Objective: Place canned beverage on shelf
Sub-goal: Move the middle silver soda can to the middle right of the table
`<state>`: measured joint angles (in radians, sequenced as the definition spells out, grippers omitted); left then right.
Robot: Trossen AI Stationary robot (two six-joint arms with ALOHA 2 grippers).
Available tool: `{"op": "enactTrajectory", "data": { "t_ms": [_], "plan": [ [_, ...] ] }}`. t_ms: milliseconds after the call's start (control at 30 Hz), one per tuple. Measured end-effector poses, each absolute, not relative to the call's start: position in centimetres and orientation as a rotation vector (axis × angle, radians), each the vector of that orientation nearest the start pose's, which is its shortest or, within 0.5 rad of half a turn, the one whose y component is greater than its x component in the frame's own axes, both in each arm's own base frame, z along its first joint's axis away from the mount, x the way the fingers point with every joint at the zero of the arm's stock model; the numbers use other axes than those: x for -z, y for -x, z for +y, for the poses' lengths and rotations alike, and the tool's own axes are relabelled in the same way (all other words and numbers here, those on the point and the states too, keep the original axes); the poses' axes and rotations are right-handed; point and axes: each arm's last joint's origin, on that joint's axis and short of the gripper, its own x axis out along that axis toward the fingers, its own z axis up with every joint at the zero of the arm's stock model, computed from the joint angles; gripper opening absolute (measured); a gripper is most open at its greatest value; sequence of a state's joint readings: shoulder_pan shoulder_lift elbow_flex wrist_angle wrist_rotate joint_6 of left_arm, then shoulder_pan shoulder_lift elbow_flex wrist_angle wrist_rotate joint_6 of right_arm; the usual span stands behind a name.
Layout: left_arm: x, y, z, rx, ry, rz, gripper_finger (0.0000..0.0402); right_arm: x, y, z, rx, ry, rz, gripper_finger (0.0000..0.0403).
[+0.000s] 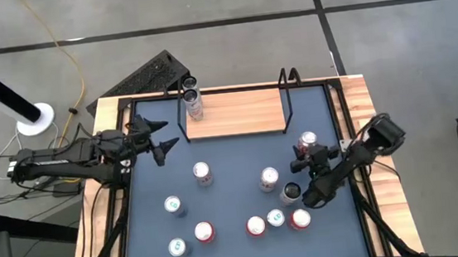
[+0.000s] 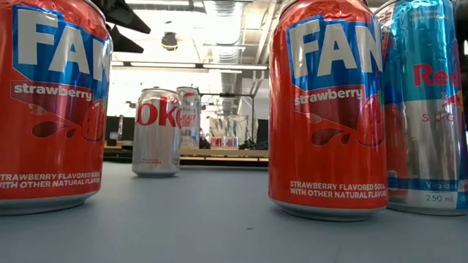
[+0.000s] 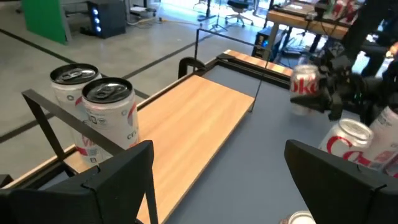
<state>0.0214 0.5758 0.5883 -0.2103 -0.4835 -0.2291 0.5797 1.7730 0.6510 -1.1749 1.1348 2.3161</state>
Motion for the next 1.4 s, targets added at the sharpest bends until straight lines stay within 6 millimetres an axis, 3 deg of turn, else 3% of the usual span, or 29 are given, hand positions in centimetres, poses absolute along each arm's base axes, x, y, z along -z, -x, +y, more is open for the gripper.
{"op": "enactTrajectory", "data": {
  "t_ms": [267, 433, 733, 967, 1267, 1400],
  "plan": [
    [-29.2, -13.4, 1.7, -0.538, 0.222, 0.122, 0.0352, -7.8, -17.1, 8.0, 1.258, -0.152, 0.287, 0.0271],
    [-29.2, -13.4, 1.7, -0.553, 0.243, 0.114, 0.0352, -7.2, -17.2, 8.2, 1.282, -0.199, 0.311, 0.0318],
    [-29.2, -13.4, 1.7, -0.538, 0.244, 0.117, 0.0352, -8.2, -17.2, 8.3, 1.291, -0.226, 0.364, 0.0358],
    [-29.2, -13.4, 1.6, -0.501, 0.248, 0.124, 0.0352, -10.7, -17.1, 9.3, 1.258, -0.219, 0.433, 0.036],
    [-29.2, -13.4, 1.5, -0.494, 0.243, 0.126, 0.0352, -15.7, -15.9, 9.9, 1.251, -0.185, 0.508, 0.0361],
    [-29.2, -13.5, 1.4, -0.444, 0.249, 0.135, 0.0352, -18.8, -15.2, 10.0, 1.219, -0.206, 0.51, 0.0362]
  ]
}}
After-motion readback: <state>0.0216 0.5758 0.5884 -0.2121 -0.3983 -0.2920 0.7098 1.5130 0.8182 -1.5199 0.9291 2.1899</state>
